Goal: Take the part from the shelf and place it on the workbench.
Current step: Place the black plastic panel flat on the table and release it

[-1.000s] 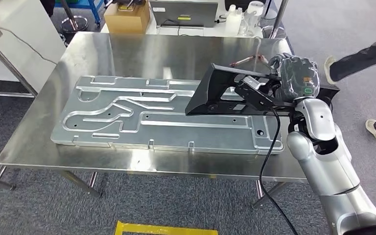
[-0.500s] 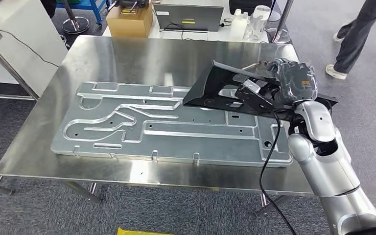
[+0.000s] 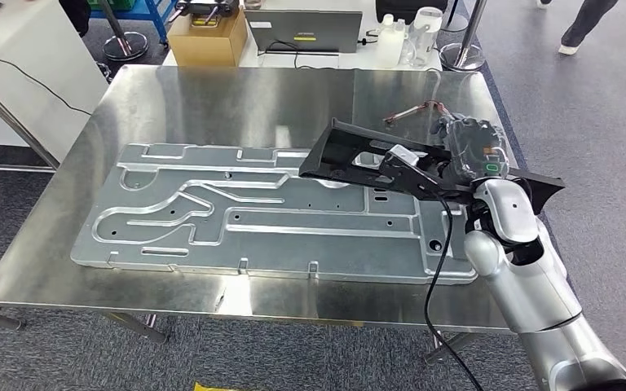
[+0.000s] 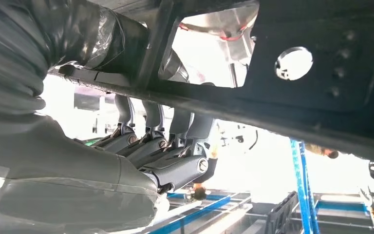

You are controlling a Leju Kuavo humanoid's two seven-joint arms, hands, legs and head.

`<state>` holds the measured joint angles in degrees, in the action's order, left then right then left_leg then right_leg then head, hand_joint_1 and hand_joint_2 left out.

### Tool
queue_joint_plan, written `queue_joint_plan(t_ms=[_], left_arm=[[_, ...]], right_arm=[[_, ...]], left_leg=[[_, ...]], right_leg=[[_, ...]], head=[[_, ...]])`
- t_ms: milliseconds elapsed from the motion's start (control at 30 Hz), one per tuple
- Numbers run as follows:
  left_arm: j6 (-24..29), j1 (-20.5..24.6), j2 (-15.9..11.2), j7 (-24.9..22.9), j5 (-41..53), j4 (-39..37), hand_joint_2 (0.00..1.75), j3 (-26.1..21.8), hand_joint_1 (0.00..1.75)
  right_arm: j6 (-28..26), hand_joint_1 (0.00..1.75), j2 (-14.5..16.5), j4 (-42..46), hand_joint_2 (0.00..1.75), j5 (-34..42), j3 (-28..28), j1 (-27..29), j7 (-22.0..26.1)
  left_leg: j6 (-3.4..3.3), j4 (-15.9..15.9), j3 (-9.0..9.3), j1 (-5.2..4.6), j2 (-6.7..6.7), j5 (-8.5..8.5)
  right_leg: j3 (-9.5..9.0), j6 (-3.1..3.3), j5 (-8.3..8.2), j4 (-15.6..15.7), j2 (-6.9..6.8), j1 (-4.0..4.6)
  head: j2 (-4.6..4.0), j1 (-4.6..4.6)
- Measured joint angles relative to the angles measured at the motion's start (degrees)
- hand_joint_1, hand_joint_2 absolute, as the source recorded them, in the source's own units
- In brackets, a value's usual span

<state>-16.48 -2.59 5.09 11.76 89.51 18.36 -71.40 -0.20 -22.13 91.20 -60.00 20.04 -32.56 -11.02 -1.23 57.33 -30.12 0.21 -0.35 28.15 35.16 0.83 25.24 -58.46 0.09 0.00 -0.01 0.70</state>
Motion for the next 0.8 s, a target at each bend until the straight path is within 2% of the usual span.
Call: queue_joint_plan(t_ms=[200, 800], left_arm=[[-0.6, 0.0, 0.1, -0.2, 0.0, 0.0, 1.75, -0.5, 0.0], [-1.2, 0.2, 0.1, -1.5, 0.4, 0.0, 1.75, -1.9, 0.0]], right_arm=[[0.1, 1.75, 0.9, -0.8, 1.75, -0.4, 0.3, 0.3, 0.0], [0.3, 1.75, 4.2, -7.1, 1.75, -0.9, 2.6, 0.7, 0.2]], left_leg=[[0.61, 0.0, 0.0, 0.02, 0.0, -0.02], [0.65, 0.0, 0.1, -0.08, 0.0, -0.01]], right_leg=[[-0.1, 0.02, 0.0, 0.0, -0.02, -0.03], [-0.18, -0.01, -0.03, 0.0, -0.06, -0.18]], head=[[-0.01, 0.0], [-0.01, 0.0]])
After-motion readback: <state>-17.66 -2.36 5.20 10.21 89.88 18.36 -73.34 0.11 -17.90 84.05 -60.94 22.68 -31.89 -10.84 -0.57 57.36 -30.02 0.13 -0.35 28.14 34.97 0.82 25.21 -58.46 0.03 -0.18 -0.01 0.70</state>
